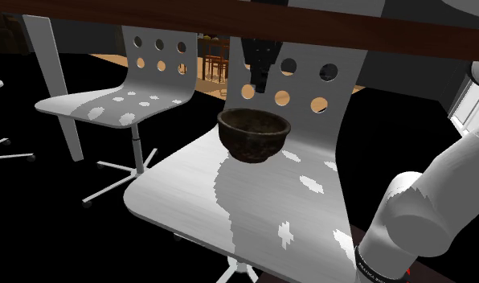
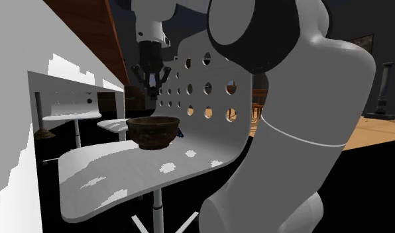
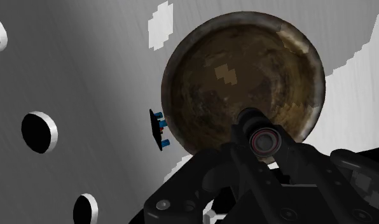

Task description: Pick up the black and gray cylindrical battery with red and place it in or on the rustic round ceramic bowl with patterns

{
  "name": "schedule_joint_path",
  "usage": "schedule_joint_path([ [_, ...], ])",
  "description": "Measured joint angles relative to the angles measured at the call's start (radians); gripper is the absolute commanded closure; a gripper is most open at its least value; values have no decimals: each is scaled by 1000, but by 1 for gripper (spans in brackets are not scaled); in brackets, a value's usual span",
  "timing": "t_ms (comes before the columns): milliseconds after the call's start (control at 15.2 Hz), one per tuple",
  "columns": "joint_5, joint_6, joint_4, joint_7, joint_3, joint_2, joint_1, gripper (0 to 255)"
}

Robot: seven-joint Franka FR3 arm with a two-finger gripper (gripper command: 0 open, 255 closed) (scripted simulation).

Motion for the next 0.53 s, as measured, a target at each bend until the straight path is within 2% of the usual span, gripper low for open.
schedule_joint_path([
  [528,9,108,-150,-7,-2,-43,4,255],
])
